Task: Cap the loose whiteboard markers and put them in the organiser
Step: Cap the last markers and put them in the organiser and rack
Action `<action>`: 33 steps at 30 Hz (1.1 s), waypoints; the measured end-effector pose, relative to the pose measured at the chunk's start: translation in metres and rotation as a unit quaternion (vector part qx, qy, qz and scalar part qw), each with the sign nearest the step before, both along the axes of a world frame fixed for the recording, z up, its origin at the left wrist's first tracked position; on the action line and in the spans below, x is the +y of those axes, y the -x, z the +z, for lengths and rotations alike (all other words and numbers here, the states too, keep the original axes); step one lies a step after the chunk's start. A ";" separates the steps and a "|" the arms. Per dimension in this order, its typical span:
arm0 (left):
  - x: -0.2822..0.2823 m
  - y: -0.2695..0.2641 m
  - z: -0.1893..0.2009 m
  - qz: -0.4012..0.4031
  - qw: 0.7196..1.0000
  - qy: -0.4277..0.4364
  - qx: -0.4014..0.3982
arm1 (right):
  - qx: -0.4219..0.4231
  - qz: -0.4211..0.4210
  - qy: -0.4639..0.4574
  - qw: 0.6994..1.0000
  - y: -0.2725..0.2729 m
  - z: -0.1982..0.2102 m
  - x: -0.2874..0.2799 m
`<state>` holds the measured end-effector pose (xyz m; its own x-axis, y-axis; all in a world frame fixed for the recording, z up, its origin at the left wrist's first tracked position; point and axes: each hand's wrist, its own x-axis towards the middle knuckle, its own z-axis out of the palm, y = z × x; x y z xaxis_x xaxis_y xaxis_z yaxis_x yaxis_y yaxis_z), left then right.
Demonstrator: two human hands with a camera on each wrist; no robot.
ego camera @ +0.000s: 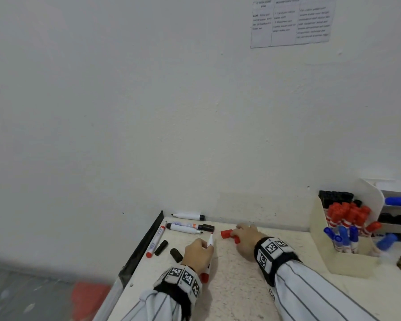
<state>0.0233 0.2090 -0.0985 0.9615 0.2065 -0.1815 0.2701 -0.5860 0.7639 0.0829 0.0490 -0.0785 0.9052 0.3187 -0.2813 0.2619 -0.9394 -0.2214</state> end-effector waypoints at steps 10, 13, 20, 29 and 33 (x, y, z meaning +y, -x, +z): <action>-0.010 -0.003 -0.004 -0.015 1.000 -0.009 0.008 | 0.007 0.030 0.005 1.000 -0.003 -0.007 0.007; -0.011 -0.004 -0.005 -0.018 1.000 -0.012 0.005 | -0.010 0.041 0.000 0.999 -0.002 -0.006 0.009; -0.014 -0.004 -0.007 -0.026 1.000 -0.011 -0.003 | -0.146 -0.022 -0.199 0.969 -0.006 0.000 -0.001; -0.036 0.000 -0.006 -0.057 0.998 0.011 -0.035 | -0.088 -0.061 -0.249 0.963 -0.001 0.020 -0.043; -0.047 0.004 -0.006 -0.066 0.997 0.005 -0.041 | 0.015 -0.103 -0.210 0.972 0.006 0.015 -0.064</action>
<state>0.0198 0.1616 -0.1042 0.9919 0.0750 -0.1022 0.1267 -0.6054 0.7857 0.0766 -0.0146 -0.0635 0.9553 0.2242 -0.1924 0.0660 -0.7967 -0.6007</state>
